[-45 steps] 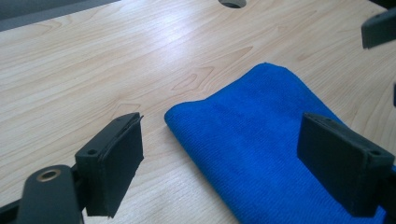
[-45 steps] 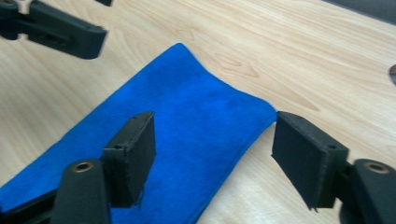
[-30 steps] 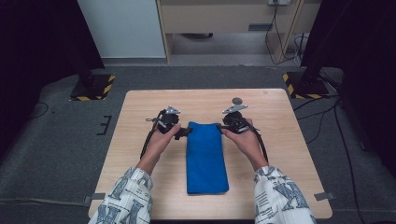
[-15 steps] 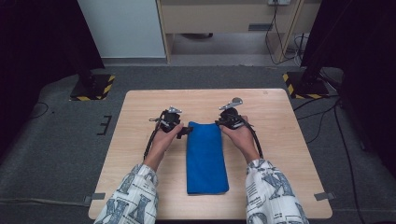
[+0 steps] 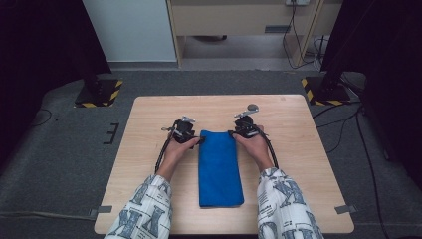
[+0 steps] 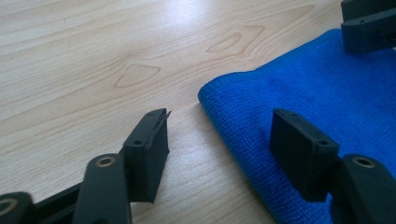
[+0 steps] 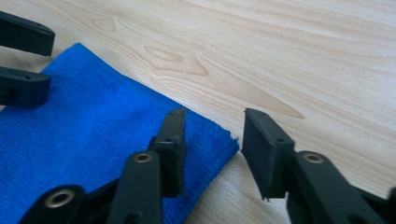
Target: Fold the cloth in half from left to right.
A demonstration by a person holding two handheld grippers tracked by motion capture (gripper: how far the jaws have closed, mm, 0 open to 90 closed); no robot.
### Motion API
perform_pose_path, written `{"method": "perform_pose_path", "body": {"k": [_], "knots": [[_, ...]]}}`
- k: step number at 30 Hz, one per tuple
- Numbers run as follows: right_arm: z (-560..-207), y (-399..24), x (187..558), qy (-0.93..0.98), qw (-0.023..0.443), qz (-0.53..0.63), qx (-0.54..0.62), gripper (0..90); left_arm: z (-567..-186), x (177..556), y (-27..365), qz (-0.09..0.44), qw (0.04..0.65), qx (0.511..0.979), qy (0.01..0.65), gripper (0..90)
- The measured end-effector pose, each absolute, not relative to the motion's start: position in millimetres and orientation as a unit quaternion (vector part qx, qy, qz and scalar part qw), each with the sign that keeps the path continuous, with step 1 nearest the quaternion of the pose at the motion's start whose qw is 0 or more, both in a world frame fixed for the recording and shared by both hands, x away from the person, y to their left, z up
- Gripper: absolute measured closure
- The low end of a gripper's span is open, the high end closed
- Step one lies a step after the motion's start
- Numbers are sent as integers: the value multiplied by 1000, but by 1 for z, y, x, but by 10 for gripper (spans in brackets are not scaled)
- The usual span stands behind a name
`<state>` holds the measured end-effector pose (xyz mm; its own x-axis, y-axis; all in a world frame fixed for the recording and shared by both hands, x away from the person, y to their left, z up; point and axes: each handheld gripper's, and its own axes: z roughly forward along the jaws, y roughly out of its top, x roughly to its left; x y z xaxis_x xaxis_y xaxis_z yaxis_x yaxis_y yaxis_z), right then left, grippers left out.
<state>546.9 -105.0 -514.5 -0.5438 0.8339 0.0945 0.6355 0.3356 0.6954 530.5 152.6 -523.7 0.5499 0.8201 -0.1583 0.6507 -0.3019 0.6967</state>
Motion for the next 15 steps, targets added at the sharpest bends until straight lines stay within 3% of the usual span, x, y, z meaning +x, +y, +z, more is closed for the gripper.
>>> {"method": "perform_pose_path", "body": {"k": [11, 15], "knots": [[-529, -100, 552, 799, 129, 363, 461, 505, -528, 532, 147, 124, 367, 803, 453, 461], [-529, -98, 551, 805, 126, 361, 453, 625, -528, 531, 142, 115, 371, 808, 443, 582]]}}
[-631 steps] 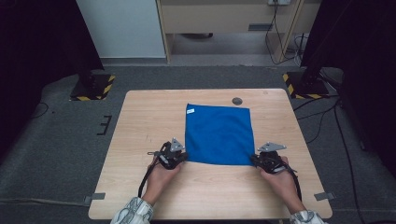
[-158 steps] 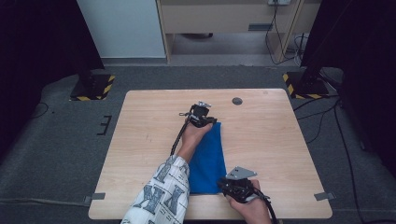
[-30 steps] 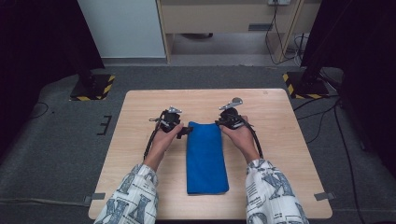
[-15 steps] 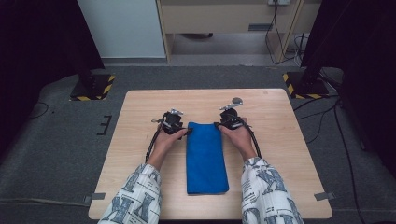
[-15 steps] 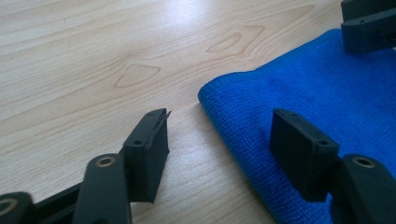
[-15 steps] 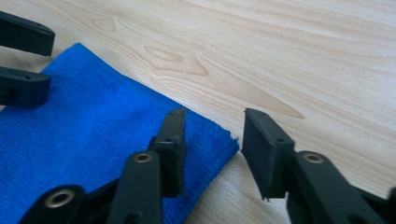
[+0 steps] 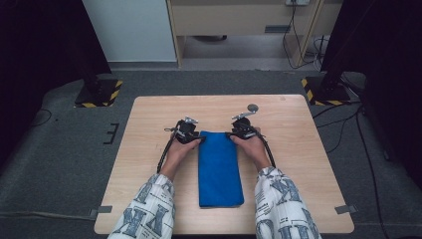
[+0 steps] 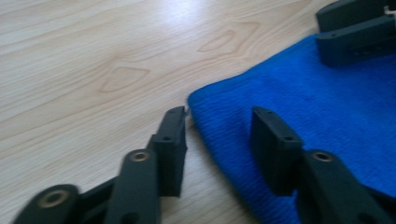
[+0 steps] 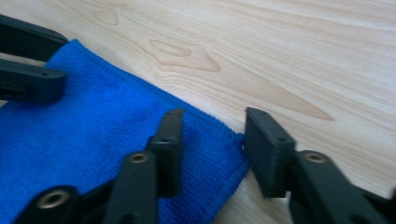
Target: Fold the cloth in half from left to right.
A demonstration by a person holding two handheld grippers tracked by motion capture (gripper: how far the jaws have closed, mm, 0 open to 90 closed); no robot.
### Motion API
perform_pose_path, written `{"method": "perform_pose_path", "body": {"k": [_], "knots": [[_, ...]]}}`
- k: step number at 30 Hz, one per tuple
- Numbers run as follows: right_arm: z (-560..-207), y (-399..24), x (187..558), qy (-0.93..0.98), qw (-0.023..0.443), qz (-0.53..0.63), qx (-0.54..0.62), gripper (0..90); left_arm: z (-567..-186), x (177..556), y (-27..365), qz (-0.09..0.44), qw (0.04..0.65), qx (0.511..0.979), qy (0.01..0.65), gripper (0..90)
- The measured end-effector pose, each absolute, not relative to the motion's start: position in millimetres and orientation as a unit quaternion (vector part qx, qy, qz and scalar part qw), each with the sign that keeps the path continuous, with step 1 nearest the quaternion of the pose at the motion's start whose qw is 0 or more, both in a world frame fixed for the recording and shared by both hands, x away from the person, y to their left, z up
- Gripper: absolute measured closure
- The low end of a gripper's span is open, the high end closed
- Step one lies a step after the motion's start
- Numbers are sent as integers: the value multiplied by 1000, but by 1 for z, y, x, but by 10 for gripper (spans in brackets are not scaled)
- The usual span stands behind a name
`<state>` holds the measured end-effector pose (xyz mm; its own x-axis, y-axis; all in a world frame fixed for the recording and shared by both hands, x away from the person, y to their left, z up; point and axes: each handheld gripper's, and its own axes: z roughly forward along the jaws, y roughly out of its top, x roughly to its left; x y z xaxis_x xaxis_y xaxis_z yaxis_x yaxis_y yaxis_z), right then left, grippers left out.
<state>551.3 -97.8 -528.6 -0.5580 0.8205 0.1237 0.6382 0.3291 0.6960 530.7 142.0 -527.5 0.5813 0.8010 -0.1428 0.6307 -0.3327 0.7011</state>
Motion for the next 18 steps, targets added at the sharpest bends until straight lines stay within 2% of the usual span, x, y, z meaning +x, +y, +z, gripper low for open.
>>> {"method": "perform_pose_path", "body": {"k": [2, 6, 10, 18], "knots": [[-528, -98, 551, 808, 115, 364, 449, 720, -528, 529, 137, 109, 375, 811, 436, 632], [-528, -93, 548, 816, 111, 361, 438, 840, -528, 526, 131, 110, 371, 818, 426, 745], [-526, -92, 546, 821, 114, 358, 431, 853, -527, 525, 131, 104, 372, 819, 424, 830], [-511, -99, 537, 804, 112, 394, 430, 853, -513, 521, 132, 118, 391, 810, 420, 845]]}}
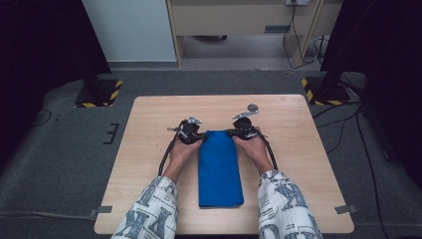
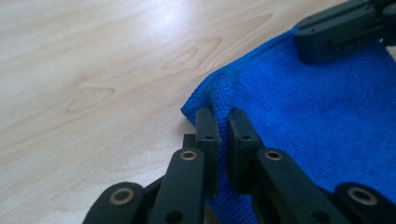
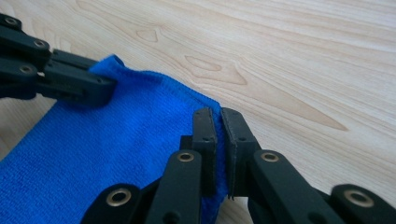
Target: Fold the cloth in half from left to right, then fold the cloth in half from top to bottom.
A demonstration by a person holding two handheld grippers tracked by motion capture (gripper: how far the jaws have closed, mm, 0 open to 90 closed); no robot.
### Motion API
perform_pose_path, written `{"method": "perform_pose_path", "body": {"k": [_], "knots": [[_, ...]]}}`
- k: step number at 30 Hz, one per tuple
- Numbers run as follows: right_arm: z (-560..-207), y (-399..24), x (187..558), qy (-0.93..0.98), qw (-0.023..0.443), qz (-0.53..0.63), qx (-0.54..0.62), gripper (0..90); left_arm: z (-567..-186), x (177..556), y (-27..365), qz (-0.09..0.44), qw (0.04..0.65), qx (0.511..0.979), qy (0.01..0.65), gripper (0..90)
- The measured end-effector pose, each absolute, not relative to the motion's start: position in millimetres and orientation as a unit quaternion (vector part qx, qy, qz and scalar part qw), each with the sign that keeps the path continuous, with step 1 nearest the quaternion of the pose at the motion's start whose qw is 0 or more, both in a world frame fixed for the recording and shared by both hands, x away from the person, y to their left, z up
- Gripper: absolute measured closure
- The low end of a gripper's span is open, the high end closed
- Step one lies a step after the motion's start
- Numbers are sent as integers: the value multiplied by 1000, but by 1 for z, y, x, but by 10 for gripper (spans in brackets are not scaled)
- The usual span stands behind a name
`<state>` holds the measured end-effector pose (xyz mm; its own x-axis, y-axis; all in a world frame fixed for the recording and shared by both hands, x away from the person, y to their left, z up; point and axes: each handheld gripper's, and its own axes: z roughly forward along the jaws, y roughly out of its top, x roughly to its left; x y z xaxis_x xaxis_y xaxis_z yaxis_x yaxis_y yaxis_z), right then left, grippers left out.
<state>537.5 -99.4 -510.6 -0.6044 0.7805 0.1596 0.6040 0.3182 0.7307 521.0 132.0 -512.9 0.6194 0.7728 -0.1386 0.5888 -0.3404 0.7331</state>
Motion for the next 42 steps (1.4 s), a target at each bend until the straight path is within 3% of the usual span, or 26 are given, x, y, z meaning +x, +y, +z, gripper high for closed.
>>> {"method": "perform_pose_path", "body": {"k": [42], "knots": [[-458, -121, 526, 778, 147, 461, 402, 852, -465, 519, 126, 164, 440, 788, 398, 852]]}}
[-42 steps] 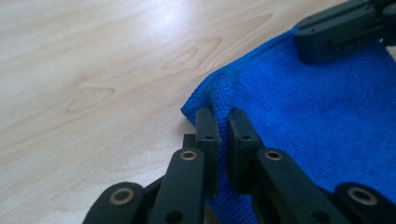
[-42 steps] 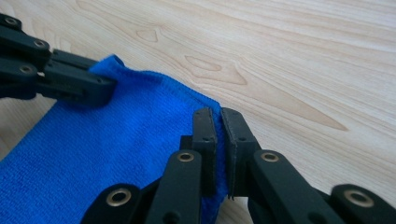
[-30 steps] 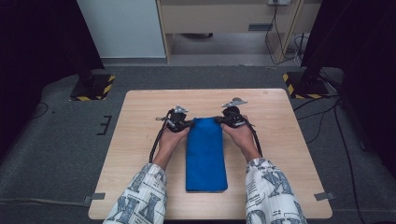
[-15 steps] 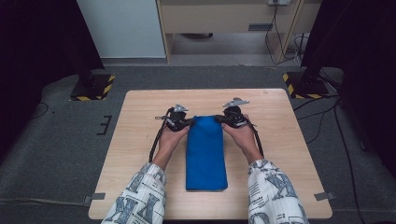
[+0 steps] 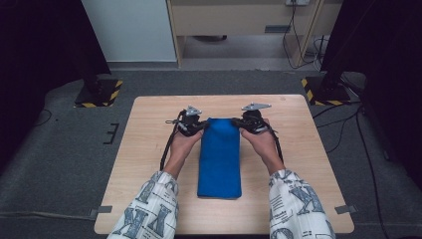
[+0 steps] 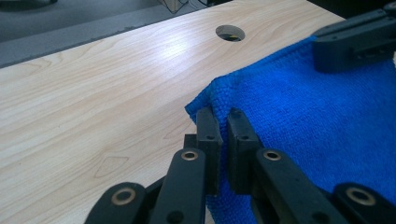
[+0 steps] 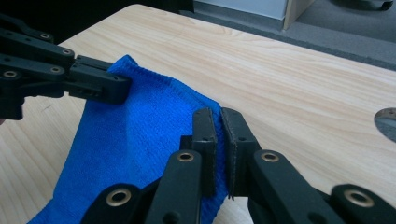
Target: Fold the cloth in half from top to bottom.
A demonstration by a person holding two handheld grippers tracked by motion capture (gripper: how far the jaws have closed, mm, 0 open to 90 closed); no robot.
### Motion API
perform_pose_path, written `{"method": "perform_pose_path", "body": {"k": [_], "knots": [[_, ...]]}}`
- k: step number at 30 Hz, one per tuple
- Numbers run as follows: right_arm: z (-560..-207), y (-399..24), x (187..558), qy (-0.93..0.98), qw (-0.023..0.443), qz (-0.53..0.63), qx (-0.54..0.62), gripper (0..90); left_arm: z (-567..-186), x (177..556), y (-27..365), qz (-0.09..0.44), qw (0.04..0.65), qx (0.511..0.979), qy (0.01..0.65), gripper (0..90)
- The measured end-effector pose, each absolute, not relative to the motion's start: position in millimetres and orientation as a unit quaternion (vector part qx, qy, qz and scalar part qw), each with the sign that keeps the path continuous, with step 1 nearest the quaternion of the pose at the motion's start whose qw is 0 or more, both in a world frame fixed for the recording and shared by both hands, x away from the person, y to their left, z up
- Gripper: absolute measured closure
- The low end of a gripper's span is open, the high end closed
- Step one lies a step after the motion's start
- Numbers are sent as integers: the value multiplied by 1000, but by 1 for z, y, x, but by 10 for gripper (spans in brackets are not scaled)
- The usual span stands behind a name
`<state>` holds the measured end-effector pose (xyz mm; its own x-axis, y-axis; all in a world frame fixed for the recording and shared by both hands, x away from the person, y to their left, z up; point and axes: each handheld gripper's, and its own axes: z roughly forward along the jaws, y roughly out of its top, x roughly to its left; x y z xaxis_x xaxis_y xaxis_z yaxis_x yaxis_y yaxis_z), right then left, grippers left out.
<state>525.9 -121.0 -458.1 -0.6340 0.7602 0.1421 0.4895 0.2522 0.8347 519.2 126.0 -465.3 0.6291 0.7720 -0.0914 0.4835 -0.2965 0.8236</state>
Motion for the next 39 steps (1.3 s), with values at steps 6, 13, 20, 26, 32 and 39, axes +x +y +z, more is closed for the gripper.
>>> {"method": "perform_pose_path", "body": {"k": [6, 13, 20, 26, 32, 39], "knots": [[-451, -122, 531, 777, 155, 461, 400, 853, -455, 523, 125, 172, 445, 787, 391, 853], [-445, -122, 532, 773, 158, 466, 400, 853, -452, 524, 128, 176, 453, 784, 387, 852], [-439, -117, 536, 772, 164, 469, 396, 853, -447, 525, 128, 181, 456, 781, 385, 852], [-437, -119, 536, 771, 168, 469, 396, 853, -441, 526, 126, 185, 459, 782, 380, 853], [-430, -119, 538, 778, 176, 464, 386, 853, -435, 527, 127, 190, 465, 779, 375, 853], [-431, -119, 534, 777, 176, 468, 382, 852, -437, 523, 129, 186, 462, 782, 374, 853]]}}
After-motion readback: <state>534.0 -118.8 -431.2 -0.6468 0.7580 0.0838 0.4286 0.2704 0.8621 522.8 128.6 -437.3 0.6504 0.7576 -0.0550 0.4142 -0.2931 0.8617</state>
